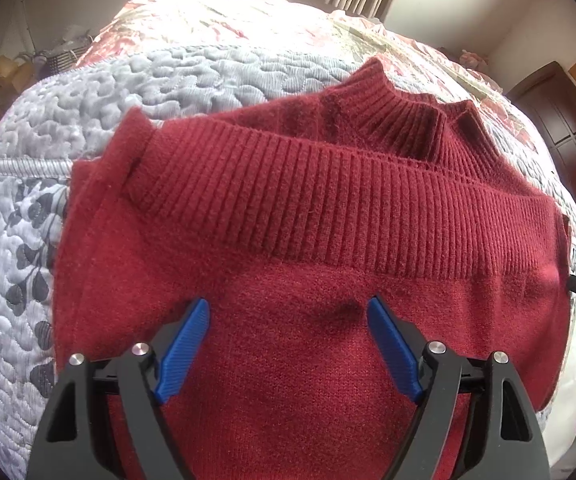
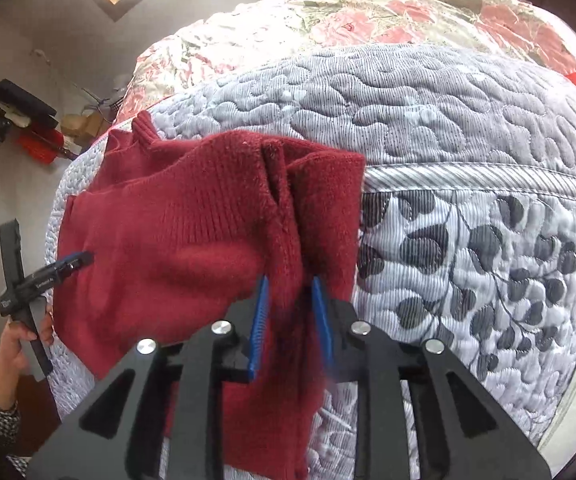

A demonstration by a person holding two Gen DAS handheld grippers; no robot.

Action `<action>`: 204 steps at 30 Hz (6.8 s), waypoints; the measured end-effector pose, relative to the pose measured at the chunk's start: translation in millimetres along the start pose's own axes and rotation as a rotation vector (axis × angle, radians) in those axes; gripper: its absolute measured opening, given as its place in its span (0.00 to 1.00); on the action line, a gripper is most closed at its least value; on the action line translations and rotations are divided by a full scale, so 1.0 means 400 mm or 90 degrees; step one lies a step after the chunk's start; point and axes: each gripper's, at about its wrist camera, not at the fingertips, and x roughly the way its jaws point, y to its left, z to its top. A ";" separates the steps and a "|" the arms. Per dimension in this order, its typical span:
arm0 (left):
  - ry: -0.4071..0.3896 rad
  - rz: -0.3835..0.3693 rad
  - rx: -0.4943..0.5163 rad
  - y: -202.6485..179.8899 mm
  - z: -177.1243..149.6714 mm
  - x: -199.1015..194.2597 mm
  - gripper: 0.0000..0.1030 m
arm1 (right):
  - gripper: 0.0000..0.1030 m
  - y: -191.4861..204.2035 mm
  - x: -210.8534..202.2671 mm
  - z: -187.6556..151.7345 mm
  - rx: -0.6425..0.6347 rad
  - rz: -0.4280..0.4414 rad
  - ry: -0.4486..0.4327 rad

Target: Fold small clothes

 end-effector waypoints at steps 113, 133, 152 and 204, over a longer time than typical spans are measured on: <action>-0.042 -0.019 -0.013 0.046 -0.048 -0.136 0.90 | 0.14 0.604 0.136 0.039 -0.121 -0.005 0.080; -0.009 -0.149 -0.035 -0.052 -0.003 -0.119 0.90 | 0.58 0.589 0.040 -0.021 -0.167 0.097 0.036; 0.121 -0.257 0.030 -0.297 0.080 0.058 0.70 | 0.43 0.544 0.110 -0.179 -0.147 0.068 0.081; 0.039 -0.343 -0.075 -0.085 0.030 0.018 0.16 | 0.67 0.358 0.080 -0.108 -0.025 0.167 0.057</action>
